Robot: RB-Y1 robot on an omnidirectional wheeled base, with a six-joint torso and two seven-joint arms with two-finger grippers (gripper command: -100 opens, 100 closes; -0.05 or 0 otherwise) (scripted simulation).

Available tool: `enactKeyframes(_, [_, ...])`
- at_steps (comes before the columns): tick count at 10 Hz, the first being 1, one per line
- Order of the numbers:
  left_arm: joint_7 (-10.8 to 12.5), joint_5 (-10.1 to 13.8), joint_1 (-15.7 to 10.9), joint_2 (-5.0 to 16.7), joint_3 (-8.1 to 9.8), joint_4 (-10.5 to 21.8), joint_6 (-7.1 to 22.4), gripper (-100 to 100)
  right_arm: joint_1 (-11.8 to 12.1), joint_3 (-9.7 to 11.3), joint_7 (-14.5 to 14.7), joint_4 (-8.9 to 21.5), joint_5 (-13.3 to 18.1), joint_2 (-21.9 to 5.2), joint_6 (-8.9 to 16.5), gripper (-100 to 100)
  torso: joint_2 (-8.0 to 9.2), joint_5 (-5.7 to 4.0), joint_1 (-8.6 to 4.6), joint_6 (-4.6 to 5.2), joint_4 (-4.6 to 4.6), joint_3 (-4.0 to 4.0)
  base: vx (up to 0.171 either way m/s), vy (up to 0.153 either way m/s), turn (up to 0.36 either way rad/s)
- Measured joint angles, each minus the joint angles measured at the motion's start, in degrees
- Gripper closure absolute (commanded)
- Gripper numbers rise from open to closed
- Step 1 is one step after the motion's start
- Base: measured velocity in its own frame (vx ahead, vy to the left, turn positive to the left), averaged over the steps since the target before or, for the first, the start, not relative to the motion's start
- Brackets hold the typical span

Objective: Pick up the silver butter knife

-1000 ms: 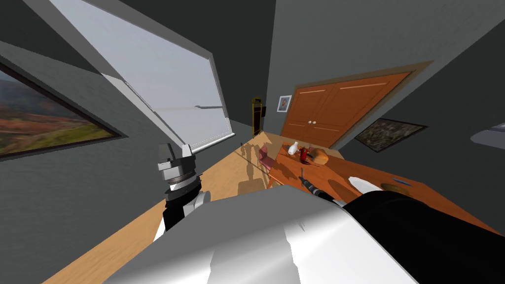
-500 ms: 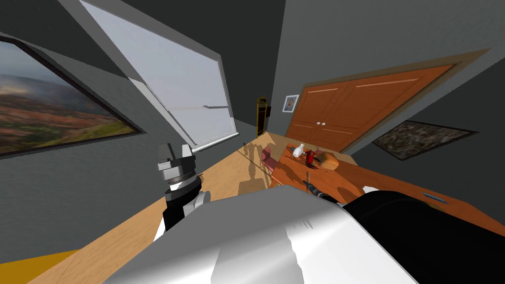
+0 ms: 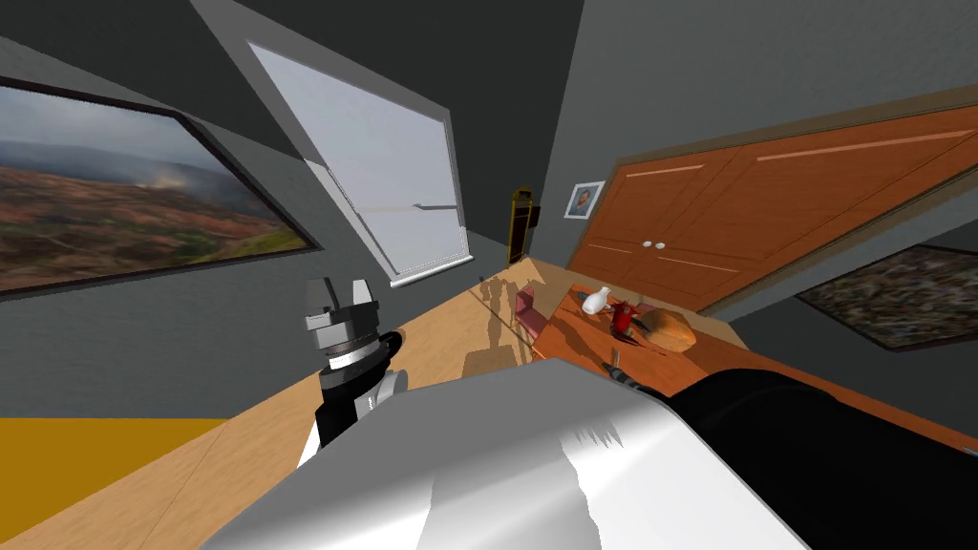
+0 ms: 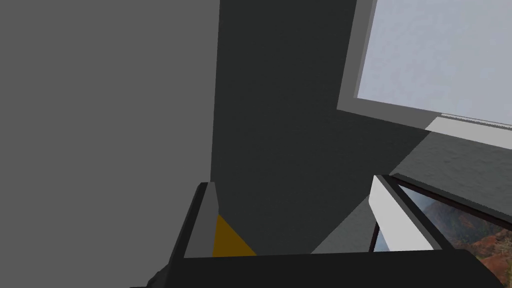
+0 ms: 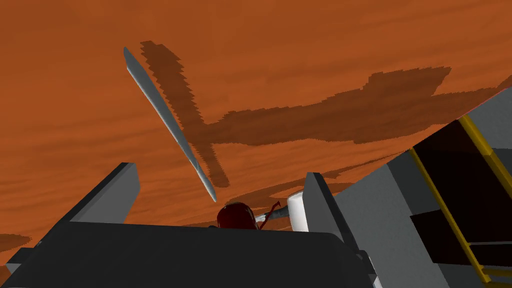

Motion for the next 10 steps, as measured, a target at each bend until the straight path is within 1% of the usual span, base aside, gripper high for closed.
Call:
enactKeyframes(1, [0.0, 0.0, 0.01, 0.0, 0.0, 0.0, 0.0, 0, -0.96, 0.75, -0.32, 2.35, 0.1, -0.34, 0.01, -100, 0.01, 0.0, 0.0, 0.05, 0.0, 0.0, 0.018, -0.021, 0.144])
enactKeyframes(3, [0.0, 0.0, 0.0, 0.0, 0.0, 0.0, 0.0, 0, -2.96, 2.32, -0.89, 8.36, 0.65, -0.6, -0.19, -100, -0.01, 0.0, -0.01, 0.02, -0.01, -0.01, 0.028, -0.033, 0.241])
enactKeyframes(5, [0.0, 0.0, 0.01, 0.0, 0.0, 0.0, 0.0, 0, -2.86, 2.94, -1.25, 10.94, 1.1, -1.06, 1.62, -100, -0.01, -0.01, -0.03, 0.04, -0.01, -0.01, 0.024, -0.038, 0.188])
enactKeyframes(6, [0.0, 0.0, 0.0, 0.0, 0.0, 0.0, 0.0, 0, -3.99, 3.9, -1.67, 13.48, 1.31, -1.27, 1.71, -100, -0.01, -0.01, -0.03, 0.02, 0.0, -0.01, 0.019, -0.033, 0.144])
enactKeyframes(7, [0.0, 0.0, 0.01, 0.0, 0.01, 0.0, 0.0, 0, -4.58, 4.4, -1.91, 15.05, 1.54, -1.26, 2.03, -100, 0.0, -0.01, 0.0, 0.05, 0.0, 0.0, 0.028, -0.038, 0.121])
enactKeyframes(8, [0.0, 0.0, 0.01, 0.0, 0.01, 0.0, 0.0, 0, -5.9, 5.36, -2.23, 18.38, 1.8, -1.23, 1.52, -100, -0.02, -0.01, -0.02, 0.05, -0.01, -0.02, 0.014, -0.021, 0.027])
enactKeyframes(9, [0.0, 0.0, 0.01, 0.0, 0.01, 0.0, 0.0, 0, -6.06, 5.49, -2.32, 18.83, 1.82, -1.24, 1.31, 0, 0.02, 0.0, 0.05, 0.08, 0.0, 0.0, 0.0, 0.0, 0.0])
enactKeyframes(10, [0.0, 0.0, 0.01, 0.0, 0.0, 0.0, 0.0, 0, -6.04, 5.47, -2.31, 18.77, 1.82, -1.24, 1.33, -100, 0.06, 0.01, 0.11, 0.08, 0.01, 0.03, -0.023, -0.043, 0.028])
